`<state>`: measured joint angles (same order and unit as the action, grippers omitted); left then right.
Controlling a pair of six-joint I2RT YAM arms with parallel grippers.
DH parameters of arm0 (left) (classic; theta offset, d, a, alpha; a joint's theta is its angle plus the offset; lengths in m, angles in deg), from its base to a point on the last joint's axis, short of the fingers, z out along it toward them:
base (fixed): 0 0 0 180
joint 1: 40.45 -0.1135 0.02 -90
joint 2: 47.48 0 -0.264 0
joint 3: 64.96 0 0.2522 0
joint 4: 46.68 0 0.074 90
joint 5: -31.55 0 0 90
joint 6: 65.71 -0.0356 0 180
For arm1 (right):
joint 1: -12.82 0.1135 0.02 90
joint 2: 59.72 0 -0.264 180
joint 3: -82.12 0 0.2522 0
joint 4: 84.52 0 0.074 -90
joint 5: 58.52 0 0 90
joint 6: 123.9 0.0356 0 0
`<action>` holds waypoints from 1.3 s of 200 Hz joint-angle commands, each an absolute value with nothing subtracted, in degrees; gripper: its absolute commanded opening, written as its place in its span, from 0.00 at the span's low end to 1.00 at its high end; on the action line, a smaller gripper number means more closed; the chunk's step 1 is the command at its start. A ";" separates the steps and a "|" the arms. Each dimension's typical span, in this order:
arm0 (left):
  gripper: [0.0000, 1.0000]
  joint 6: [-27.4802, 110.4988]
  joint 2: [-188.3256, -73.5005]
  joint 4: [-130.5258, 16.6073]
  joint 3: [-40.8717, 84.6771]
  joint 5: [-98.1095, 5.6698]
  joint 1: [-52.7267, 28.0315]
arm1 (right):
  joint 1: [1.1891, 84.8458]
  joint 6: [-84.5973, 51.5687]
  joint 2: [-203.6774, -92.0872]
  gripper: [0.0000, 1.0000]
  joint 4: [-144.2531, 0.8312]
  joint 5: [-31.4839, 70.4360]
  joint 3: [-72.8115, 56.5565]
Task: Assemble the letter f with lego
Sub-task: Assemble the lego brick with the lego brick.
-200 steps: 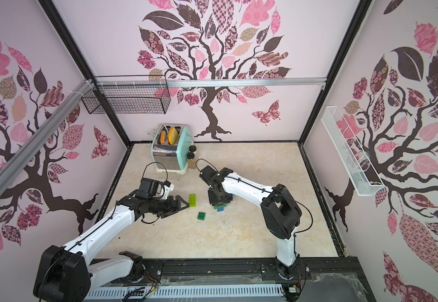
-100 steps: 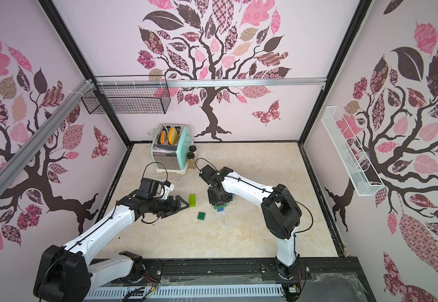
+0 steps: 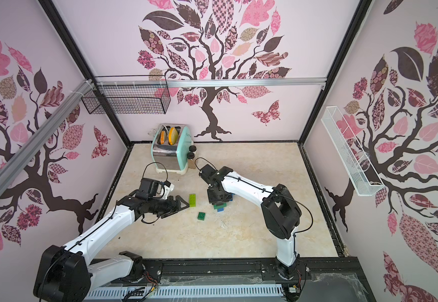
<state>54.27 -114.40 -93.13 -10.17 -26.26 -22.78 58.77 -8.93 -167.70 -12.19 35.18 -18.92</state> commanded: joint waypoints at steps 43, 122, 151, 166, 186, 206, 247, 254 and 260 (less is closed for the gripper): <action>0.85 53.42 -114.78 -93.36 -9.26 -26.28 -22.49 | 59.05 -9.56 -168.44 0.32 -10.99 35.88 -20.54; 0.85 53.40 -114.63 -93.39 -9.23 -26.26 -22.47 | 59.07 -10.26 -167.69 0.26 -11.11 34.33 -19.99; 0.85 53.43 -114.58 -93.35 -9.21 -26.32 -22.52 | 59.05 -10.61 -167.38 0.24 -11.13 33.85 -19.69; 0.85 53.40 -114.63 -93.32 -9.28 -26.32 -22.52 | 59.05 -10.76 -167.30 0.24 -11.35 33.35 -19.40; 0.85 53.39 -114.54 -93.33 -9.28 -26.33 -22.47 | 59.07 -11.13 -167.56 0.24 -11.49 32.73 -19.24; 0.85 53.43 -114.52 -93.40 -9.24 -26.30 -22.48 | 59.05 -11.62 -167.72 0.24 -11.46 32.12 -18.71; 0.85 53.38 -114.68 -93.40 -9.25 -26.45 -22.51 | 59.05 -12.65 -167.74 0.23 -11.49 31.41 -16.99; 0.85 53.35 -114.72 -93.41 -9.32 -26.46 -22.52 | 59.05 -12.72 -167.65 0.23 -11.71 31.11 -16.49; 0.85 53.30 -114.67 -93.40 -9.27 -26.41 -22.52 | 59.06 -12.76 -167.57 0.22 -11.90 31.04 -16.09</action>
